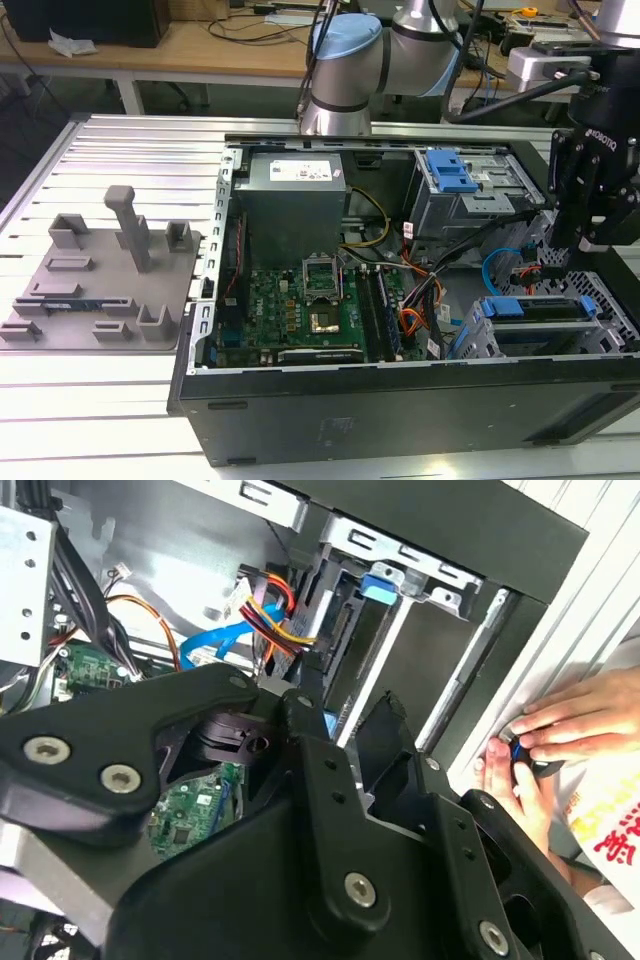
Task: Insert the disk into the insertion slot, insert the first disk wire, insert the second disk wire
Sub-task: 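Insert the first disk wire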
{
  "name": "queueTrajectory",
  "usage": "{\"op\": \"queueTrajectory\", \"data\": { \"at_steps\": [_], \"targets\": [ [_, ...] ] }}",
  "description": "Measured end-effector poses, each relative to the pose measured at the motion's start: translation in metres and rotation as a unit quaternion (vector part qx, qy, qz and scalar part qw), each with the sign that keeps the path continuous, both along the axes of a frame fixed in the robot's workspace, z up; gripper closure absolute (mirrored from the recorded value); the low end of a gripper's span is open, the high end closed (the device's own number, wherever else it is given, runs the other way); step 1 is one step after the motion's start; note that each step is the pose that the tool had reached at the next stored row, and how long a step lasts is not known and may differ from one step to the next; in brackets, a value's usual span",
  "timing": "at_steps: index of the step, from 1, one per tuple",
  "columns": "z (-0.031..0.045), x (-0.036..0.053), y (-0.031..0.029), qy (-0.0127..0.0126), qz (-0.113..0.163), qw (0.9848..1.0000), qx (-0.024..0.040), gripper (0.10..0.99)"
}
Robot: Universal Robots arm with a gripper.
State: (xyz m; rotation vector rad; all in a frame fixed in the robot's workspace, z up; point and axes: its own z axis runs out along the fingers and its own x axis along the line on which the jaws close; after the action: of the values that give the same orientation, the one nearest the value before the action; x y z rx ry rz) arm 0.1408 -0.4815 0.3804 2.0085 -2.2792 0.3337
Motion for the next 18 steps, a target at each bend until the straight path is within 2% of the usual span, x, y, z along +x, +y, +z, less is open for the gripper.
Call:
{"op": "queueTrajectory", "data": {
  "at_steps": [1, 4, 6, 8, 13, 18],
  "targets": [
    [-0.0017, 0.0, 0.0017, 0.0, 0.0, 1.0, -0.0012, 0.675],
    [-0.0051, 0.0004, 0.0018, 0.0007, 0.001, 1.0, -0.0026, 0.675],
    [-0.0078, 0.0006, 0.0018, 0.0039, 0.006, 1.0, -0.0026, 0.675],
    [-0.0102, 0.0007, 0.0018, 0.0049, 0.011, 0.9999, -0.0026, 0.675],
    [-0.0178, 0.0012, 0.0022, 0.0048, 0.012, 0.9999, -0.0027, 0.675],
    [-0.0231, 0.0035, 0.0112, 0.0048, 0.021, 0.9998, -0.0028, 0.675]
  ]
}}
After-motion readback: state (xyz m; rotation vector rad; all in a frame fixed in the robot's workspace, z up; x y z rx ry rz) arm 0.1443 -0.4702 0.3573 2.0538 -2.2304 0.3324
